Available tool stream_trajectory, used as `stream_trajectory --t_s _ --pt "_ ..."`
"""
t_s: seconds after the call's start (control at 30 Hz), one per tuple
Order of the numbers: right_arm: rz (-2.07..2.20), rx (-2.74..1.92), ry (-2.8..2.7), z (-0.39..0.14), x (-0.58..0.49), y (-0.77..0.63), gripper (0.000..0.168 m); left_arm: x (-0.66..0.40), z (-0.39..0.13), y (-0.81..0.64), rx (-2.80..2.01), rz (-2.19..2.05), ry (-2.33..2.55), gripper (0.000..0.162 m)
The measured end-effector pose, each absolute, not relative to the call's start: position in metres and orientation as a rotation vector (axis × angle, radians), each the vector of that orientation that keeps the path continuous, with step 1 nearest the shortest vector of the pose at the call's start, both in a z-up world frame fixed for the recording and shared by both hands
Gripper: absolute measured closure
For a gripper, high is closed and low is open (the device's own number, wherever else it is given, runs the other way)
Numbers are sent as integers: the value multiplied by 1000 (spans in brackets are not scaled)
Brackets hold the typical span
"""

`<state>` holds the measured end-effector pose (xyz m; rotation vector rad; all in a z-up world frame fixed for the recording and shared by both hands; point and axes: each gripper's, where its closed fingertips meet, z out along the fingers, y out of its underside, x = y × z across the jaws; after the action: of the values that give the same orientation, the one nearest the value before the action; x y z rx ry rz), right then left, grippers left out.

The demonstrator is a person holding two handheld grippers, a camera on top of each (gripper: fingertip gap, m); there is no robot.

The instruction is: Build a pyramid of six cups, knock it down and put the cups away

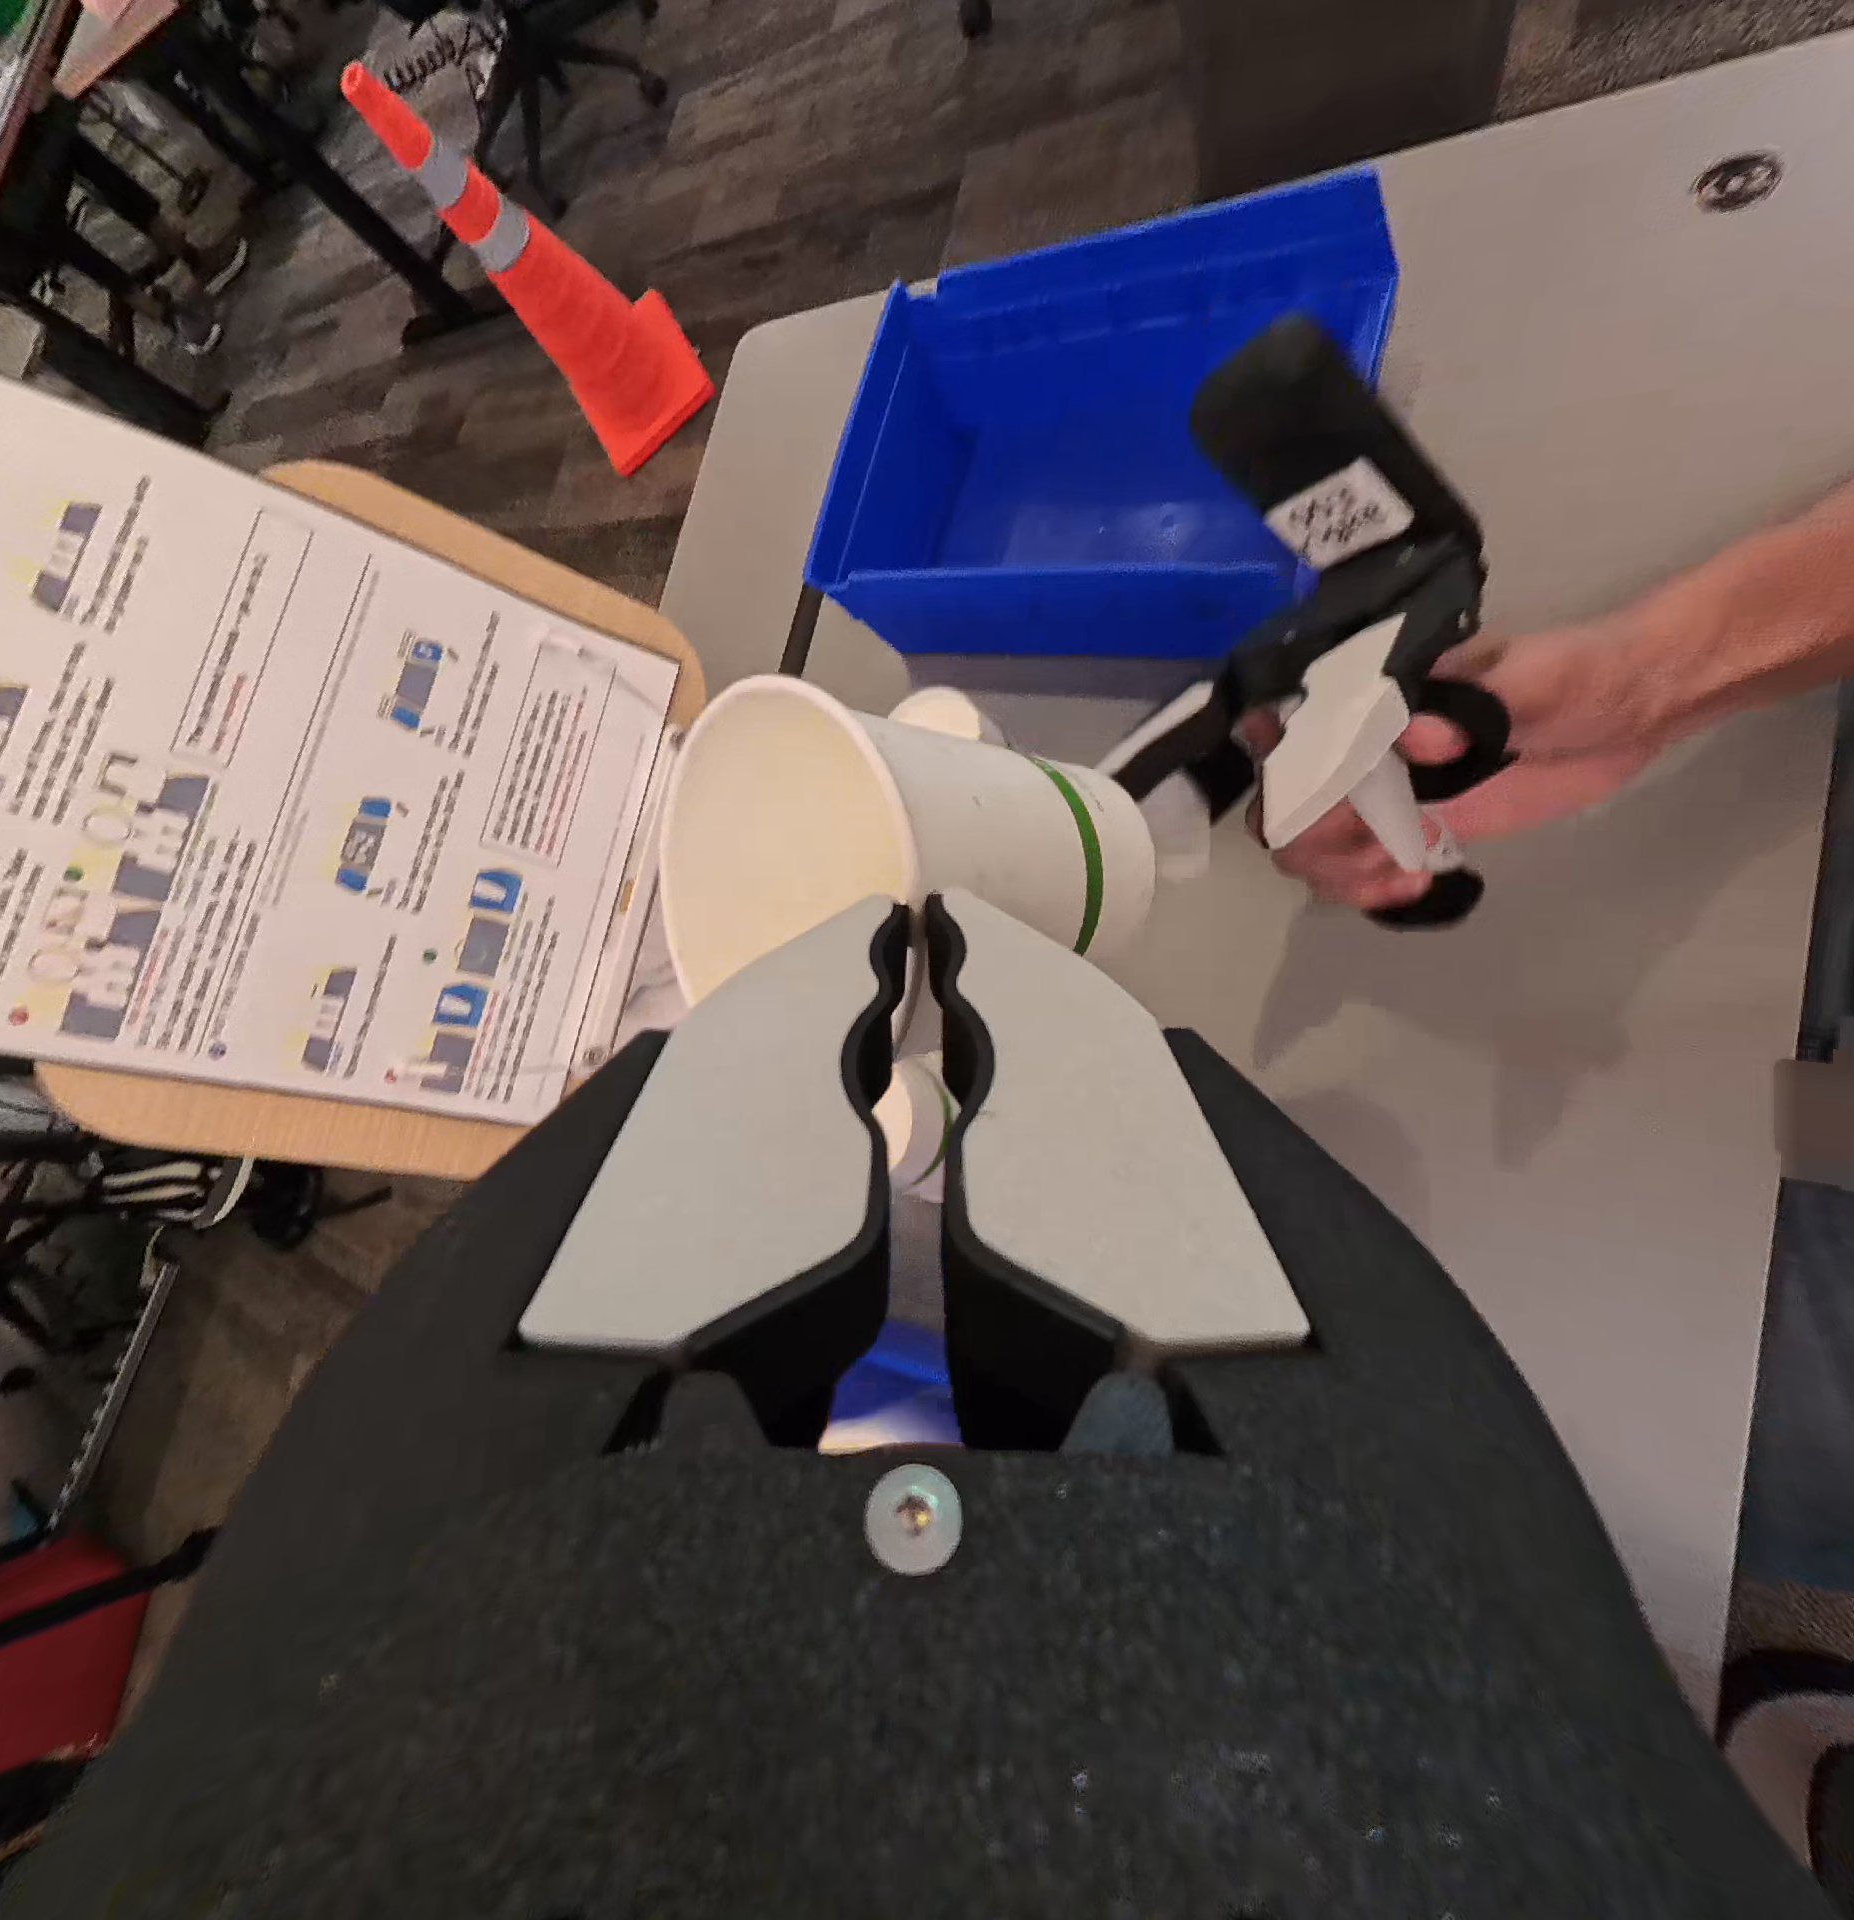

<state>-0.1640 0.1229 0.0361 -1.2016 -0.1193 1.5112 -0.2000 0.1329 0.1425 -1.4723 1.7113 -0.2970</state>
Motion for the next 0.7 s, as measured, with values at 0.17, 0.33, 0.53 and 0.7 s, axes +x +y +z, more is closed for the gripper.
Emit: stream_trajectory --t_s 0.17,0.33,0.53,0.7 --pt "1786 -929 102 55 -144 125 74 -165 142 119 -1418 -430 1714 160" --pt "1855 -804 178 63 -123 127 92 -148 132 113 -1407 -465 1728 159" --pt "1814 -861 144 58 -122 127 93 -149 125 114 -1421 -508 1695 159" --pt "1683 -965 95 57 -119 132 93 -174 125 117 -1458 -471 1499 95"
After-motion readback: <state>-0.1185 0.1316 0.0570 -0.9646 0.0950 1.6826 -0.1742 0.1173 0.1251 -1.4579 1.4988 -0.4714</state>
